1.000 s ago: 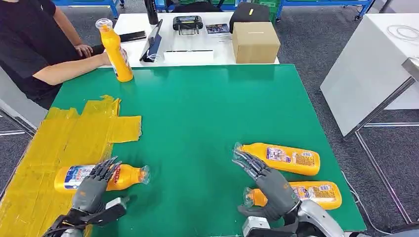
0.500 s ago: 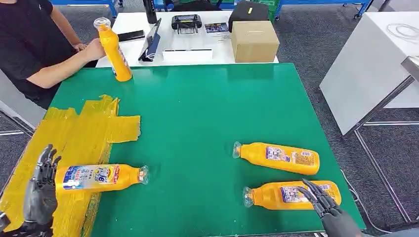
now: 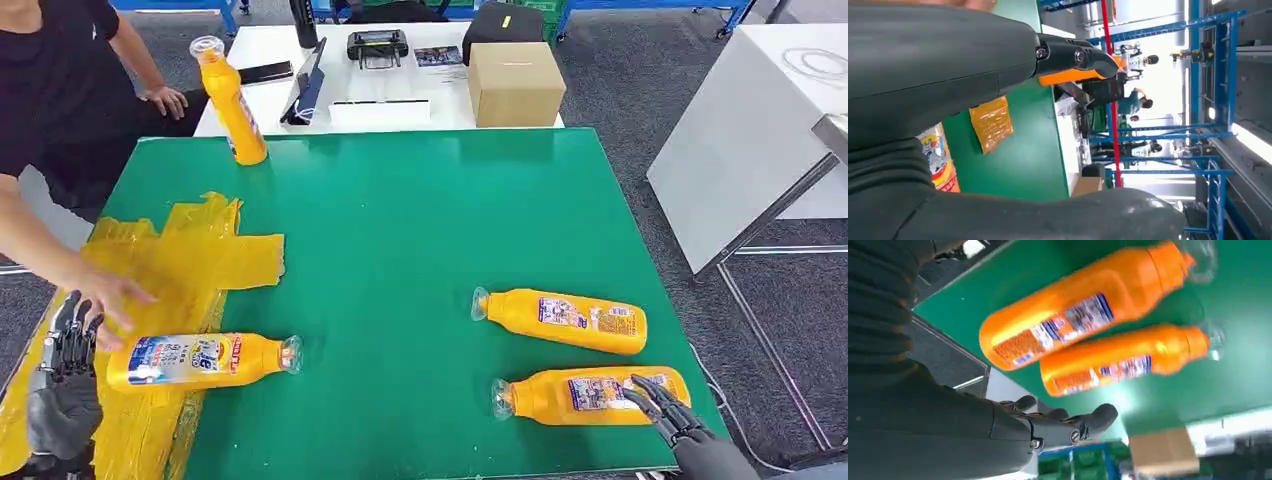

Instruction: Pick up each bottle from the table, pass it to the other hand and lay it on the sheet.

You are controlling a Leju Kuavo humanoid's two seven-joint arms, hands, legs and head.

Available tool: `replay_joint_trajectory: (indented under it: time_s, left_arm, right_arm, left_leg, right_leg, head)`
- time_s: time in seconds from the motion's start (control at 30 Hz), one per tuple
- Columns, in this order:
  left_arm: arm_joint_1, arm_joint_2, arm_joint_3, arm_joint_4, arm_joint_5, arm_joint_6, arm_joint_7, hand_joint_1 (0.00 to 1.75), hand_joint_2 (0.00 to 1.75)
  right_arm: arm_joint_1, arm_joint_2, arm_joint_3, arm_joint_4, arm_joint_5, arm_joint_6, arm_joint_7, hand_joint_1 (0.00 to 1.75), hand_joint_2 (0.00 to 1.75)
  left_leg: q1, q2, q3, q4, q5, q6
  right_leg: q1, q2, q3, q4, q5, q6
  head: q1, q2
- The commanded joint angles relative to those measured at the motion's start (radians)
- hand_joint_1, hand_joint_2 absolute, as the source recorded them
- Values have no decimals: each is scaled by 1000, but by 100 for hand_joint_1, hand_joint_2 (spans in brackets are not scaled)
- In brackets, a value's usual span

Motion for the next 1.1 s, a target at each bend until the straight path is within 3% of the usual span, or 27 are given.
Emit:
replay_joint_trajectory:
  time_s: [0.03,0.5,0.67,1.1]
  left_arm:
    - [-71,4,-70,63,1,9,8,0,0]
    - [-87,13,-80,87,10,-2,17,0,0]
    - [-94,17,-79,94,22,-7,22,0,0]
    - [-98,18,-79,100,26,-9,23,0,0]
  right_arm:
    - [-175,80,-110,233,14,236,-61,0,175]
    - [-246,87,-148,284,40,358,-83,0,175]
    - [-245,41,-137,288,32,396,-74,0,175]
    - [-241,20,-136,292,27,407,-64,0,175]
  left_leg:
    - [1,-2,2,-2,1,0]
    - [0,-1,3,-1,1,0]
    - [1,-1,2,-1,1,0]
    - [0,-1,2,-1,1,0]
  right_leg:
    - [1,-1,3,-4,1,-1]
    - [0,-1,12,-2,1,0]
    - [1,0,11,-2,1,0]
    - [0,-1,11,-1,1,0]
  head:
    - [0,0]
    - [-1,0]
    - [0,0]
    - [0,0]
